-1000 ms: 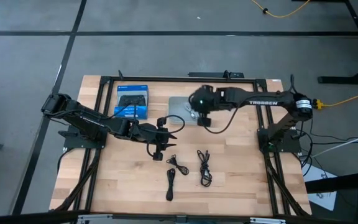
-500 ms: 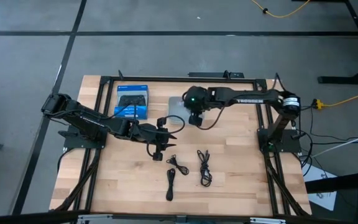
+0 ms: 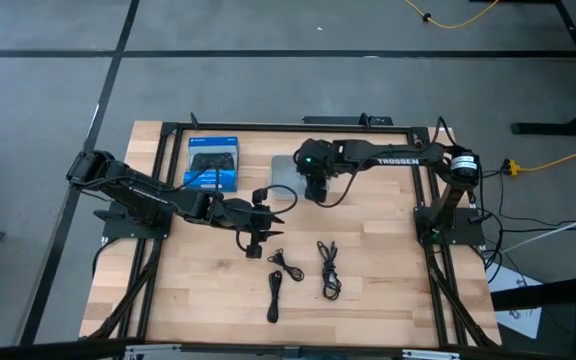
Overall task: Pick and place USB-C Cables
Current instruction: Put the top right black charger cable into the white bin
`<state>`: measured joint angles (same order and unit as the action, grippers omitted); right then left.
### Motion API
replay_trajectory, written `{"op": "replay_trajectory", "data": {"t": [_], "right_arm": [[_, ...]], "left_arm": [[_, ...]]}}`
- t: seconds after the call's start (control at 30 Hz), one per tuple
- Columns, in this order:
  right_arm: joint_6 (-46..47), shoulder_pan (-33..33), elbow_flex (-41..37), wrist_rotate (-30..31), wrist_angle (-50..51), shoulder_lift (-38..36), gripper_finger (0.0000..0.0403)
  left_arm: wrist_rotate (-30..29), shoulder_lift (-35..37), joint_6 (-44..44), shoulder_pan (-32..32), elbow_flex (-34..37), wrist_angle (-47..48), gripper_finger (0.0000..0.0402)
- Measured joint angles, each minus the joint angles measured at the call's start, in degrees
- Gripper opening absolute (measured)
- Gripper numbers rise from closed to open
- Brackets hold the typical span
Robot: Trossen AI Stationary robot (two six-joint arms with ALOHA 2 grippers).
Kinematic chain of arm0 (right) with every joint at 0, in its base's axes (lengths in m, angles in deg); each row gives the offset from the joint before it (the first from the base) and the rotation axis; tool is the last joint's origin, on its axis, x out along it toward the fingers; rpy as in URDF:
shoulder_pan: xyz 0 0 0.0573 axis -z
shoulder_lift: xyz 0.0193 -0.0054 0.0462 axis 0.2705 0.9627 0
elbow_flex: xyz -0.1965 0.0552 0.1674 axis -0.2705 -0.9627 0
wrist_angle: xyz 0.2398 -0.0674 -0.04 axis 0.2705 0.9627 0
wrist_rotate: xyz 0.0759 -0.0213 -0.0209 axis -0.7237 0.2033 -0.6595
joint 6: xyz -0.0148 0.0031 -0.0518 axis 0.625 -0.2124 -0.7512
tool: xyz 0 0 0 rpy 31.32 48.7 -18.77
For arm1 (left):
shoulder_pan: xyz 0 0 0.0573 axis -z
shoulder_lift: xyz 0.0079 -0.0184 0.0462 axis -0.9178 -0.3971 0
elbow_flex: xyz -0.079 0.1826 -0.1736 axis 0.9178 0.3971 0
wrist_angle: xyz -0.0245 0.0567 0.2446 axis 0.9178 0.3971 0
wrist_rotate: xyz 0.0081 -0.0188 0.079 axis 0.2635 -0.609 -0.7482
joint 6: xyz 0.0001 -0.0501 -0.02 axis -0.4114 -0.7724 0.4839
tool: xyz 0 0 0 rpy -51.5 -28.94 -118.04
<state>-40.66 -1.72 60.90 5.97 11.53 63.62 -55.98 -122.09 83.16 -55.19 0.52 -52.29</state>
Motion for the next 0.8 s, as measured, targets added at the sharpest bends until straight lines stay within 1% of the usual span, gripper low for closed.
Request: {"op": "replay_trajectory", "data": {"t": [0.1, 0.27, 0.37, 0.43, 0.5, 0.6, 0.7, 0.8], "right_arm": [[3.2, 0.0, 0.9, -0.1, 3.9, -0.4, 0.0154], [9.9, -1.2, 6.0, 0.0, 10.5, -1.4, 0.0148], [13.5, -3.3, 8.7, -0.6, 16.9, -1.8, 0.0145], [15.7, -5.0, 9.3, -2.1, 22.0, -2.2, 0.0144], [17.7, -7.2, 8.9, -3.2, 27.4, -2.6, 0.0144], [22.2, -11.0, 6.9, -2.5, 35.0, -2.8, 0.0144], [27.0, -15.1, 3.3, -1.6, 37.4, -2.8, 0.0144], [31.3, -19.1, -1.1, -1.6, 37.3, -2.8, 0.0144]], "left_arm": [[0.0, 0.0, 0.1, 0.0, 0.0, 0.0, 0.0119], [0.0, 0.0, 0.1, 0.0, 0.4, -0.4, 0.0119], [0.0, 0.0, 0.0, 0.0, 1.5, -0.3, 0.0119], [0.0, 0.0, -0.1, 0.0, 2.3, -0.4, 0.0119], [-0.1, 0.0, -0.6, 0.0, 3.0, -0.8, 0.0119], [-0.2, 0.0, -1.4, 0.0, 4.0, -3.6, 0.0119], [-0.2, 0.0, -1.4, 0.0, 4.5, -7.9, 0.0119], [-0.1, 0.0, -1.5, 0.0, 4.5, -11.2, 0.0119]]}}
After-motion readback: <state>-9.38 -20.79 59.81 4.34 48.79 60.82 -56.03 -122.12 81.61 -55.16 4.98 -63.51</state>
